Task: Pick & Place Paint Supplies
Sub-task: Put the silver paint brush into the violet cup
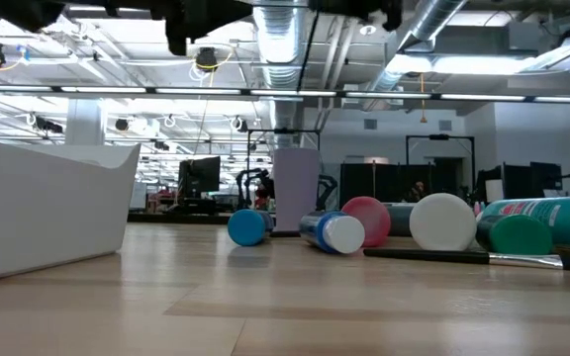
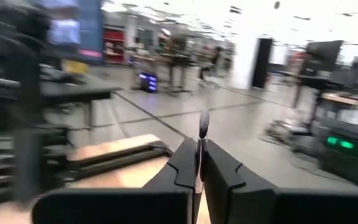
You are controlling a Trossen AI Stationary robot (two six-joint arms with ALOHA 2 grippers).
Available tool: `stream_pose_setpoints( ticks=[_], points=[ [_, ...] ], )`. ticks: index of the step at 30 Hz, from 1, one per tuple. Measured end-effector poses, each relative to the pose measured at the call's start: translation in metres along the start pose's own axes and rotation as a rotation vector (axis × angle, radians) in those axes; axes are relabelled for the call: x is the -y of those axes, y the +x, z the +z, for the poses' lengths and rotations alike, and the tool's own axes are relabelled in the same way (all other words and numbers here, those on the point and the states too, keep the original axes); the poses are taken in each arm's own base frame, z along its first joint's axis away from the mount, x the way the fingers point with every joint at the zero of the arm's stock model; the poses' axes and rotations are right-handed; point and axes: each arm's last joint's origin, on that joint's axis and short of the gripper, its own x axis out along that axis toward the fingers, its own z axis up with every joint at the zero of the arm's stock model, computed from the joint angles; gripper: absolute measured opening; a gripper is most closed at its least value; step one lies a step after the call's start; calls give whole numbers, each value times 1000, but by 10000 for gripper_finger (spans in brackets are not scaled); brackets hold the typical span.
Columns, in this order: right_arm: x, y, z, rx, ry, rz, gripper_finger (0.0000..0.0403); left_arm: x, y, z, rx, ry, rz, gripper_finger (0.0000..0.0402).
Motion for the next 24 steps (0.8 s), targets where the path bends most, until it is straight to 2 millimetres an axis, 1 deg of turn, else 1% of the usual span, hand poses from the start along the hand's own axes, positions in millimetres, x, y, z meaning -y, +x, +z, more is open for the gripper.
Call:
stream_pose_setpoints(
  ticks=[3,7,10,12,14,16,19,21,24],
  points=[
    [15,15,-6,-36,1,-57,2,1,-3,3,-1,2,9,253],
    [35,32,-16,-102,34,-61,2,2,-4,3,-3,3,5,243],
    [45,45,-28,-138,35,-70,2,2,-4,2,-11,10,5,237],
    [49,48,-31,-153,18,-85,2,2,-4,2,-7,7,5,234],
    [50,54,-32,-134,32,-96,2,2,-3,0,-14,13,8,231],
    [51,55,-40,-168,7,-97,2,2,-3,1,-10,9,8,228],
    [49,63,-45,-156,19,-88,2,2,-3,1,-12,11,8,226],
    [48,63,-57,-205,-17,-85,2,2,-3,1,-11,10,8,226],
    [42,70,-67,-197,-10,-83,2,2,-3,1,-11,11,8,226]
  ],
)
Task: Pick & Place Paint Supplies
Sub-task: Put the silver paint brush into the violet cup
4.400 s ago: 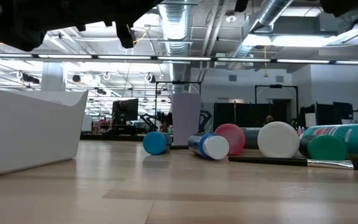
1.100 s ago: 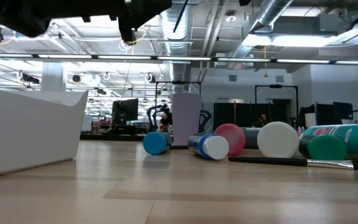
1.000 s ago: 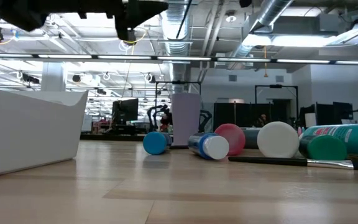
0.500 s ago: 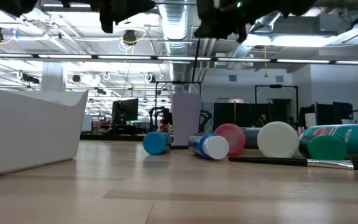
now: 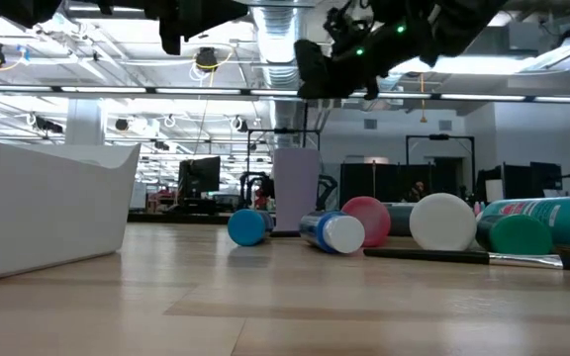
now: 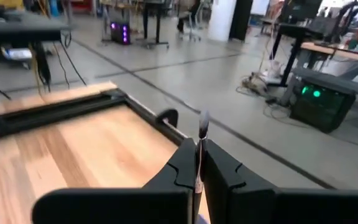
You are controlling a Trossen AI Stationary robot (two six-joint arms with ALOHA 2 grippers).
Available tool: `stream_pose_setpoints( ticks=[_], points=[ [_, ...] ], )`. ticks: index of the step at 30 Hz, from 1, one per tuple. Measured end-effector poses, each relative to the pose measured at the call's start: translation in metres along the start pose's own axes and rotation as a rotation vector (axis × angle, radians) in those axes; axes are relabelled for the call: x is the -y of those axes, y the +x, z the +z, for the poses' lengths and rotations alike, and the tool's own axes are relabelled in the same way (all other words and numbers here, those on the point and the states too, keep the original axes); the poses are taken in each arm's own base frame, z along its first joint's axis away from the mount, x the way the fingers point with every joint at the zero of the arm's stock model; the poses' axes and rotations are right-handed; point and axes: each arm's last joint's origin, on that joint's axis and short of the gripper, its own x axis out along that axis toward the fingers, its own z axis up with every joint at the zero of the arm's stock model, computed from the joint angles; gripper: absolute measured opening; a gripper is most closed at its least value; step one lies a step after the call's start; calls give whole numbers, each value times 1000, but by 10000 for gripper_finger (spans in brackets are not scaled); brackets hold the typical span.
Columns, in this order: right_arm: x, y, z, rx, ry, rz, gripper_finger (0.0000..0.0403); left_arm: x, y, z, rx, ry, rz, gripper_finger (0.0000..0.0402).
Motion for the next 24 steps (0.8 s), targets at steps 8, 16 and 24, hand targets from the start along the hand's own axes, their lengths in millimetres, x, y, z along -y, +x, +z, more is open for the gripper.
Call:
stream_pose_setpoints(
  ticks=[8,16,24],
  points=[
    [-2,10,-17,-39,-18,-13,2,0,0,-1,-6,4,0,227],
    [-2,11,-18,-55,-14,-15,13,0,0,-1,-6,5,1,223],
    [-1,10,-22,-82,-27,-19,64,0,0,-1,-6,5,1,219]
  ],
)
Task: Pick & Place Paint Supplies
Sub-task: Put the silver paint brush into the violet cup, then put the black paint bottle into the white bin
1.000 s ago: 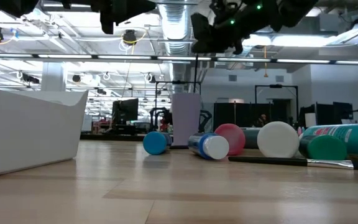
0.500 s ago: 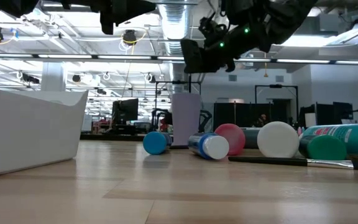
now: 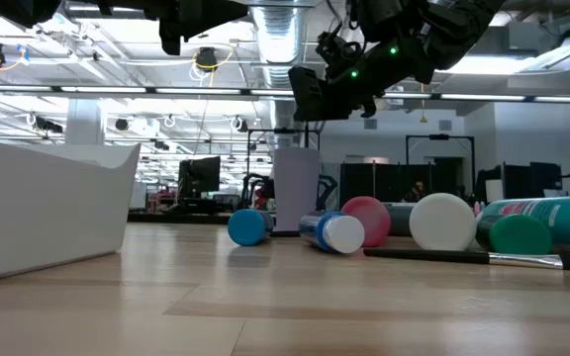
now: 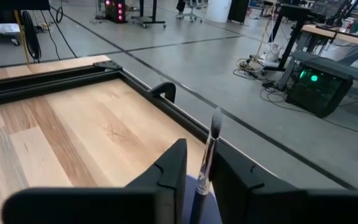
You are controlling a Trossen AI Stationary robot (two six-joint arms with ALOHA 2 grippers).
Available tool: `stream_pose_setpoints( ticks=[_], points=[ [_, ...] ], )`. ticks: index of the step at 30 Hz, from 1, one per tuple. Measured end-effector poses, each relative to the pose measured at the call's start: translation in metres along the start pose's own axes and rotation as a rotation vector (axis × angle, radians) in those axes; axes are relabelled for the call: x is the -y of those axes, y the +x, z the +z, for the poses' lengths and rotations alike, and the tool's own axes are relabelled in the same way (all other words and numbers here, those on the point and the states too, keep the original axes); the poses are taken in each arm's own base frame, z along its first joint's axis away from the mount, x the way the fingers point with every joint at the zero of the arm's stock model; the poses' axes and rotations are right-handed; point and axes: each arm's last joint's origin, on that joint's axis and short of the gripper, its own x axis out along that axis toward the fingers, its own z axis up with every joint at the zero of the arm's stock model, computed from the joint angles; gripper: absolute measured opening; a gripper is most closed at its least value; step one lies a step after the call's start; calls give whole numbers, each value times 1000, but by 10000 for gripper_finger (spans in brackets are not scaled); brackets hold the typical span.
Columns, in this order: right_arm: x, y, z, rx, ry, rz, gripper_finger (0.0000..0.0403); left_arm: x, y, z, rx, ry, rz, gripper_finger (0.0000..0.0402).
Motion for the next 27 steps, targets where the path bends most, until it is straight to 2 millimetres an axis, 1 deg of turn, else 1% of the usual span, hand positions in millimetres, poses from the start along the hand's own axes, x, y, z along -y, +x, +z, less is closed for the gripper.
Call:
stream_pose_setpoints(
  ticks=[6,22,25,27],
  points=[
    [0,0,-1,-5,-4,0,71,0,0,0,0,0,0,218],
    [-1,-1,-2,-16,-12,2,72,0,0,0,-1,1,0,218],
    [-3,-4,1,-8,-15,13,72,0,0,0,-1,1,0,218],
    [-5,-11,6,7,-29,29,72,0,0,0,-1,1,0,218]
  ],
)
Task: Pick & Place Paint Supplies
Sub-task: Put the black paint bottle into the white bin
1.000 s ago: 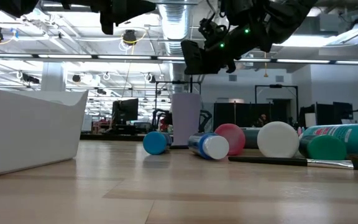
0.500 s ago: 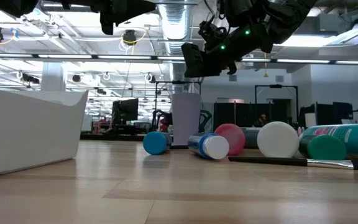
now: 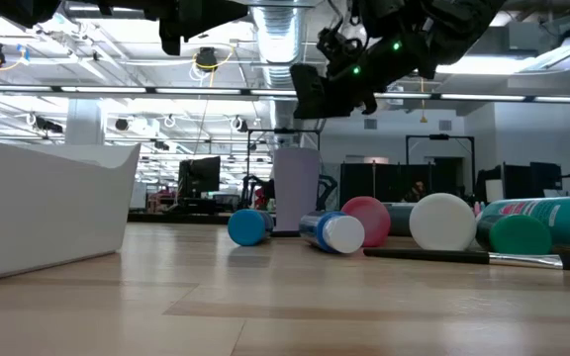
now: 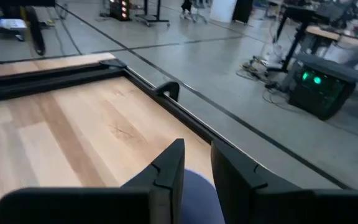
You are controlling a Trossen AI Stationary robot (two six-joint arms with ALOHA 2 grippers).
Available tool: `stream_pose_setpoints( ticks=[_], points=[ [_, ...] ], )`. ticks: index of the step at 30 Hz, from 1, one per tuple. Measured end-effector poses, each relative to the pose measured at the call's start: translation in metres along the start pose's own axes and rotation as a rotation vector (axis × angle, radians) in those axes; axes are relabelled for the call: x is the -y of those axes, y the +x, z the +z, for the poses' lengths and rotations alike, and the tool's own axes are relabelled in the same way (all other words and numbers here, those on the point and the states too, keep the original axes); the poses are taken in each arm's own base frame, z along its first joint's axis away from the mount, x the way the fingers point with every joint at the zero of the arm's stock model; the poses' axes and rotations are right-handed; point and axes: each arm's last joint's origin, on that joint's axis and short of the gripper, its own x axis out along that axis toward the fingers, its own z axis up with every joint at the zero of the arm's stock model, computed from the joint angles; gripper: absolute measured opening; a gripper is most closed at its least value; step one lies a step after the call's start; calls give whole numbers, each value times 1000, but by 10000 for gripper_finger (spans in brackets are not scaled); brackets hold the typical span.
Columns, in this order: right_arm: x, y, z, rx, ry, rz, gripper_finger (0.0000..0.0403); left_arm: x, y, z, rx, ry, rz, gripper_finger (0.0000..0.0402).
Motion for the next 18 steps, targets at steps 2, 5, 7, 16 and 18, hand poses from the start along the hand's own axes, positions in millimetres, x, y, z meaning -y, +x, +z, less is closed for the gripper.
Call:
stream_pose_setpoints(
  ticks=[2,5,7,16,18],
  points=[
    [-4,-8,6,20,-22,22,72,0,0,0,0,0,0,218],
    [-10,-23,16,50,-48,63,72,0,0,0,-2,2,0,218],
    [-15,-36,22,59,-63,96,72,0,0,0,-2,1,0,218],
    [-38,-93,35,81,-115,263,72,0,0,0,-3,2,0,218],
    [-44,-105,36,90,-121,302,72,0,0,0,-3,2,0,218]
  ],
)
